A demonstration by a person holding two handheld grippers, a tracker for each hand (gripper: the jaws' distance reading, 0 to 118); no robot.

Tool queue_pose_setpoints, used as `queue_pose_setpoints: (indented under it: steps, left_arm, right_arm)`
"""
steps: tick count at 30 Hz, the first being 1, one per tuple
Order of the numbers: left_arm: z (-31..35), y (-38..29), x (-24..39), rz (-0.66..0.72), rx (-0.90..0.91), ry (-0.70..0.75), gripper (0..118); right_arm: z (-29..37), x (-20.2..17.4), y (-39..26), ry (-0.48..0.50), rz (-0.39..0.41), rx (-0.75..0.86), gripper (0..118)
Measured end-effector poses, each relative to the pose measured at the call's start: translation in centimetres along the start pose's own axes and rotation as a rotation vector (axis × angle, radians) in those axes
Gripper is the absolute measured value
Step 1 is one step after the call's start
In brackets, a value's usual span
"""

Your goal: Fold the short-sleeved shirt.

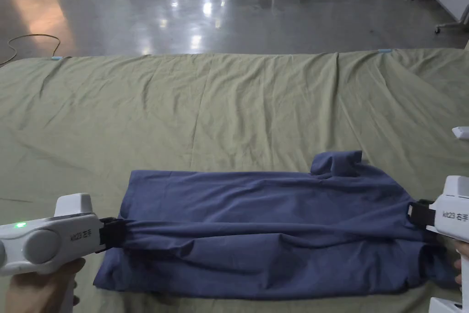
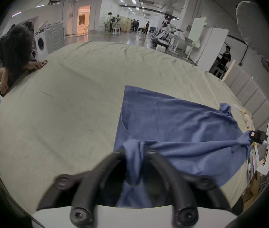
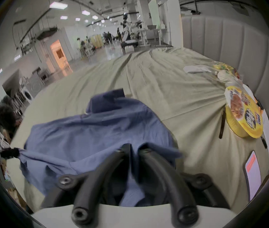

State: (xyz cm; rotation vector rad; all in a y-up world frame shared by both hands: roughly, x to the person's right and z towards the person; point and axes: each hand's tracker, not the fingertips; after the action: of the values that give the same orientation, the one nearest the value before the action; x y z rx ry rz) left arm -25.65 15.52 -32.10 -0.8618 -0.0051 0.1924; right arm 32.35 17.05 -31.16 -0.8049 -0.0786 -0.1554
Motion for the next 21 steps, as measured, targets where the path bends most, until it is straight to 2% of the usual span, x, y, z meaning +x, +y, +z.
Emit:
queue_pose_setpoints:
  steps: [1, 2, 3, 4, 8, 12, 16, 19, 21]
  left_arm:
    - [-0.5, 0.0, 0.0, 0.007, -0.003, 0.006, 71]
    - [-0.9, 0.0, 0.0, 0.003, -0.001, 0.009, 96]
    - [-0.1, -0.1, 0.1, -0.015, 0.006, 0.011, 99]
    - [0.9, 0.0, 0.1, -0.038, 0.043, 0.011, 98]
    - [8.0, 0.1, 0.8, -0.123, 0.18, -0.026, 98]
    - [19.5, -1.3, 3.0, -0.282, 0.499, -0.113, 97]
    - [27.9, -5.5, 5.6, -0.342, 0.692, -0.126, 97]
    - [32.0, -9.2, 7.3, -0.343, 0.797, -0.069, 90]
    - [34.0, -11.3, 8.2, -0.356, 0.835, -0.035, 71]
  right_arm:
    - [-0.9, 0.2, -0.2, -0.017, 0.026, -0.025, 59]
    - [-1.7, 0.0, -0.1, -0.032, 0.046, -0.046, 82]
    - [-1.6, 0.2, -0.2, -0.045, 0.053, -0.046, 82]
    - [-1.2, 0.3, -0.2, -0.042, 0.051, -0.031, 79]
    - [2.0, 1.3, -0.3, -0.056, 0.052, 0.092, 79]
    - [14.5, 0.7, -2.5, -0.003, 0.104, 0.386, 79]
    - [23.3, -1.1, -6.9, 0.086, 0.105, 0.544, 78]
    - [27.5, -2.3, -11.1, 0.13, 0.123, 0.601, 63]
    - [29.0, -3.2, -13.3, 0.102, 0.164, 0.611, 35]
